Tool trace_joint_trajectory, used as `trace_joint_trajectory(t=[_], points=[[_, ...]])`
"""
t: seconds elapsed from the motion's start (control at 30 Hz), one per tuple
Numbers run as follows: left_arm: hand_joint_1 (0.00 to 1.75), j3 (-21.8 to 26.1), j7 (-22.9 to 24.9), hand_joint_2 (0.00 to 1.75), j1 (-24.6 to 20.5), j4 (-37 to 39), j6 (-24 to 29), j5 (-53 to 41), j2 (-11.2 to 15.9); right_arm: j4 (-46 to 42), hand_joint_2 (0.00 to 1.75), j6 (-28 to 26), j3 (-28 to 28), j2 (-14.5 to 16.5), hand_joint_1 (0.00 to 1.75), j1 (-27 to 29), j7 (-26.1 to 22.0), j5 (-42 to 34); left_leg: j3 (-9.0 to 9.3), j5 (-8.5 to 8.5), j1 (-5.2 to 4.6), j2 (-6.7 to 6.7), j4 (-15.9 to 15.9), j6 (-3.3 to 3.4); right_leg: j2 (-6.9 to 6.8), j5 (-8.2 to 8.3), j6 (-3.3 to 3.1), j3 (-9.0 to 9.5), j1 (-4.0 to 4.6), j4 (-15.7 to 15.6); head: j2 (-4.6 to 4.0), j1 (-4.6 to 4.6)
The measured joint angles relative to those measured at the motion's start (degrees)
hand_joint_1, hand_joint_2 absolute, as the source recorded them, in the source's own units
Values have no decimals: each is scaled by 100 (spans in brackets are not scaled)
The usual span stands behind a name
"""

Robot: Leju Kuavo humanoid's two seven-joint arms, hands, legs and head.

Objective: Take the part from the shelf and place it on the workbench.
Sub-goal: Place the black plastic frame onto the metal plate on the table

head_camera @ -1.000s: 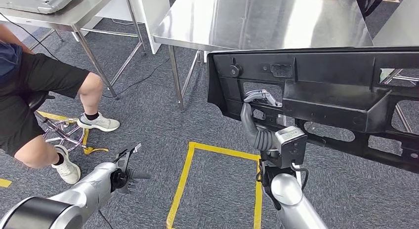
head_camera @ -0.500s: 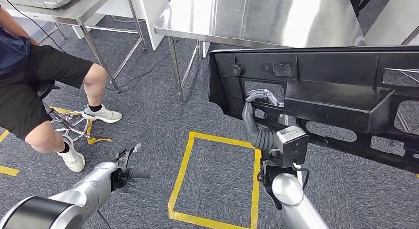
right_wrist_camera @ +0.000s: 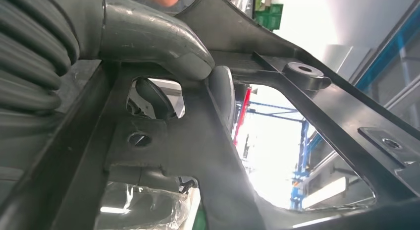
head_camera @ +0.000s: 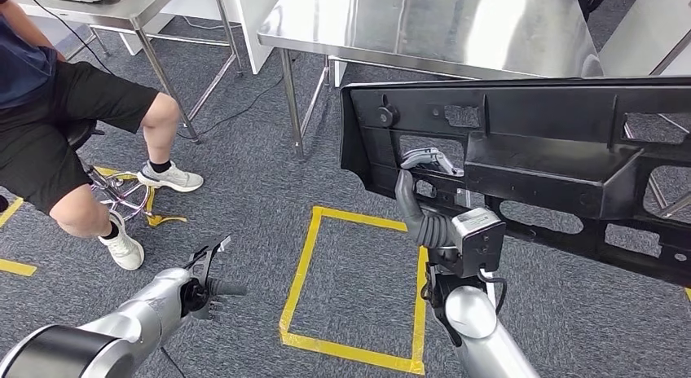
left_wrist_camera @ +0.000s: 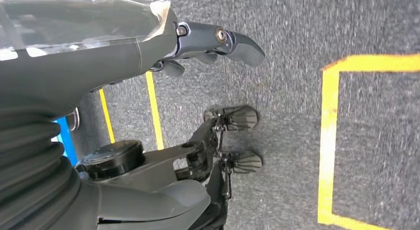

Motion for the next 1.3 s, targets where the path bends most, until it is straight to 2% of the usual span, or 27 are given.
trace_joint_trajectory(t=[0.03,0.1,0.17,0.2,0.23,0.27,0.3,0.33,0.37,0.4,0.53,0.63,0.77,1.03,1.3], points=[[0,0,0,175,-3,0,0,0,-4,0,175,0,-2,-1,175,-2,-1,1,-7,33,8,7,-31,50,3,-65,16,-61,-2,100,0,10],[0,0,0,175,-4,0,-1,0,-12,0,175,0,-5,-3,175,-1,-1,1,-39,88,15,20,-64,121,7,-349,5,-325,-14,664,0,27],[0,0,0,175,3,0,-2,0,-15,0,175,0,-5,-8,175,13,-1,0,-100,132,6,22,-64,143,9,-653,-1,-655,-19,1430,0,35],[0,0,0,175,9,0,-3,0,-17,0,175,0,-4,-11,175,20,-1,0,-127,154,4,21,-63,140,9,-705,21,-726,-20,1612,0,35],[0,0,0,175,14,0,-3,0,-20,0,175,0,-4,-15,175,24,-1,0,-149,175,4,20,-62,130,9,-665,59,-677,-23,1554,0,37],[0,0,0,175,16,0,-4,0,-21,0,175,0,-4,-16,175,26,-1,0,-161,193,7,18,-62,115,8,-539,107,-500,-29,1242,0,38],[0,0,0,175,16,0,-4,0,-22,0,175,0,-4,-18,175,24,-1,0,-167,209,7,16,-61,95,7,-387,148,-253,-39,800,0,41],[0,0,-1,175,12,0,-4,0,-22,0,175,0,-3,-18,175,22,0,0,-176,228,-4,13,-61,67,9,-259,160,-28,-35,392,0,42],[0,0,0,175,6,0,-4,0,-22,0,175,0,-3,-19,175,21,-1,1,-186,249,-15,11,-60,36,14,-168,147,122,-33,104,0,39],[0,0,-1,175,1,0,-4,0,-18,0,175,0,-2,-19,175,23,-1,0,-203,262,-27,9,-59,19,19,-125,123,186,-39,-35,0,37],[0,0,0,175,-3,0,-7,0,-12,0,175,0,-2,-19,175,25,-3,-2,-235,346,-29,9,-96,116,35,-60,38,156,-31,-67,0,28],[0,0,-1,175,-5,0,-2,0,-16,0,175,0,-2,-19,175,21,-3,-2,-229,408,-21,9,-162,53,35,-29,-13,123,-14,-66,0,27],[0,0,0,175,-5,0,1,0,-15,0,175,0,-1,-19,175,23,-3,-2,-231,453,-18,8,-204,-13,33,-11,-43,94,-5,-62,0,27],[0,0,0,175,-5,0,0,0,-17,0,175,-1,-1,-19,175,23,-2,-2,-263,466,-16,8,-208,-47,31,-5,-51,64,4,-60,0,30],[0,2,-9,175,24,-1,1,0,-17,29,175,4,-13,-19,175,35,0,-2,-283,467,-34,6,-203,-50,29,5,-38,53,-12,-60,0,30]])
